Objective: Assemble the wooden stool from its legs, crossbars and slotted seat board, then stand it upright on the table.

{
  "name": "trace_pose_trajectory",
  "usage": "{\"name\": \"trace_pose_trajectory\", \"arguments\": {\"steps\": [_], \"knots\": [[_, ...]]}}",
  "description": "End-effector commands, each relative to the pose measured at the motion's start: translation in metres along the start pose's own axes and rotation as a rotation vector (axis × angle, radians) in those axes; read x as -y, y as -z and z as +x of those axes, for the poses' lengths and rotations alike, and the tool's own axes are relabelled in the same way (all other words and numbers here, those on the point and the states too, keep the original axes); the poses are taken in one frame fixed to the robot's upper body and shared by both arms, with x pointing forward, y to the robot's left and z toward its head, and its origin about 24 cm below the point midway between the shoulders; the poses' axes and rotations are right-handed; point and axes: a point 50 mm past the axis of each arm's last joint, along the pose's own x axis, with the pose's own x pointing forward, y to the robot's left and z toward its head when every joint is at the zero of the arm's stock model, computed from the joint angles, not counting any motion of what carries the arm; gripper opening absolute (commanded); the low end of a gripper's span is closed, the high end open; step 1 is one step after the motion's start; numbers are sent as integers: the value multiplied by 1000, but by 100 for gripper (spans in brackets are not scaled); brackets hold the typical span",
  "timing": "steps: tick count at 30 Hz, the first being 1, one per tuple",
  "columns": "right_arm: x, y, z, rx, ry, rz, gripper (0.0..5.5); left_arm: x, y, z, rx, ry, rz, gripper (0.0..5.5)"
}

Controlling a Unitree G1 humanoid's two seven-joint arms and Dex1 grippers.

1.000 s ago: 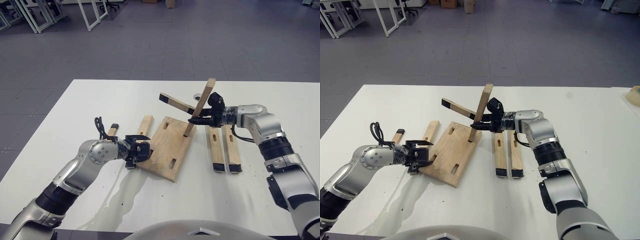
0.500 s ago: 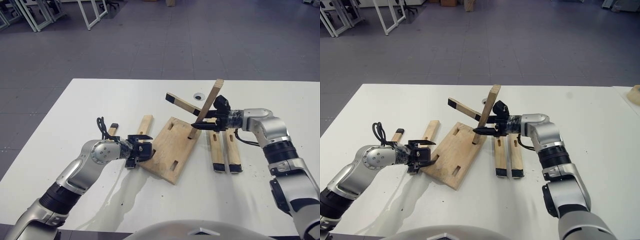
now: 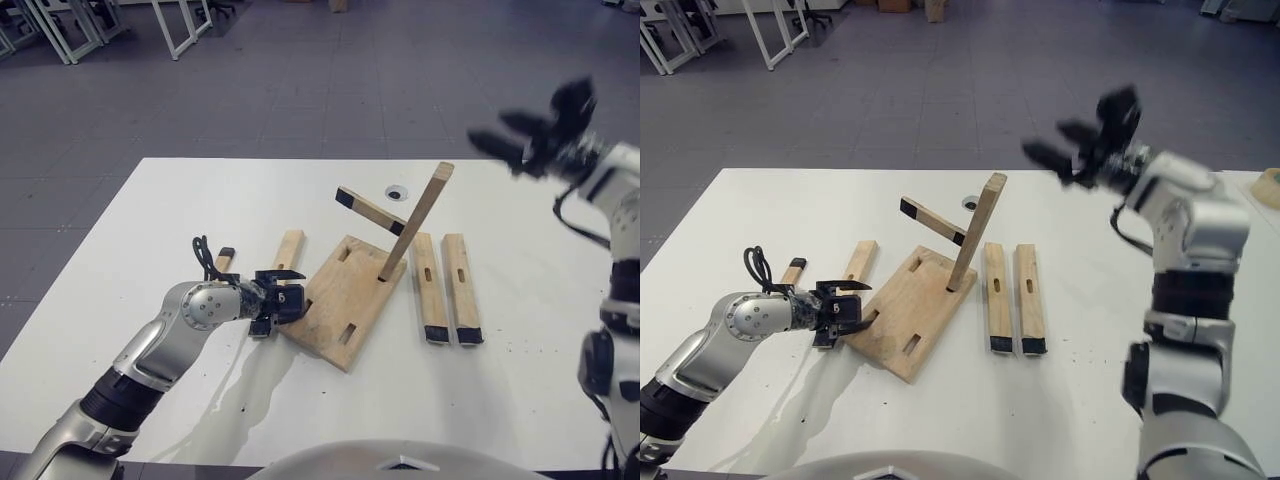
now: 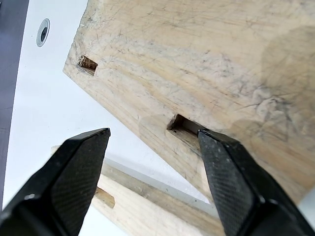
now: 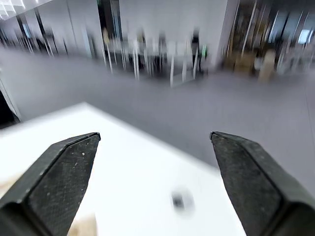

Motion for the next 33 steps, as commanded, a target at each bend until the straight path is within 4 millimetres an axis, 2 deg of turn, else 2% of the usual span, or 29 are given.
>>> {"name": "trace_pose_trajectory", "arguments": {"steps": [1,3,6,10,11,12,13,16,19,21,24,25,26,29,33], "knots": [[-40,-57,28,237,-141,43,412,34,12,15,-40,160,-80,333],[-51,-48,39,196,-174,58,412,33,11,16,-40,158,-80,333],[-54,-12,42,72,-181,99,412,33,11,17,-42,155,-80,333],[-73,83,29,-256,-207,170,412,33,11,17,-41,155,-80,333],[-77,102,25,-319,-206,167,412,33,11,18,-41,156,-79,333],[-76,109,24,-339,-186,170,412,33,11,18,-41,156,-80,333],[-75,112,24,-344,-172,169,412,34,11,18,-40,157,-80,333],[-63,81,30,-233,-128,153,412,35,11,18,-38,163,-79,333],[-57,20,37,-1,-114,127,412,39,13,19,-46,167,-95,333],[-54,-17,33,142,-92,120,412,41,15,19,-64,166,-109,333],[-40,-48,19,279,7,120,412,40,17,22,-99,102,-176,333],[-34,-49,14,290,54,128,412,39,17,23,-107,65,-212,333],[-28,-41,8,275,104,135,412,38,16,26,-111,35,-262,333],[-15,-5,-15,178,256,153,412,38,14,31,-143,-36,-375,333],[-9,72,-62,-80,484,157,412,45,15,43,-219,-81,-539,333]]}}
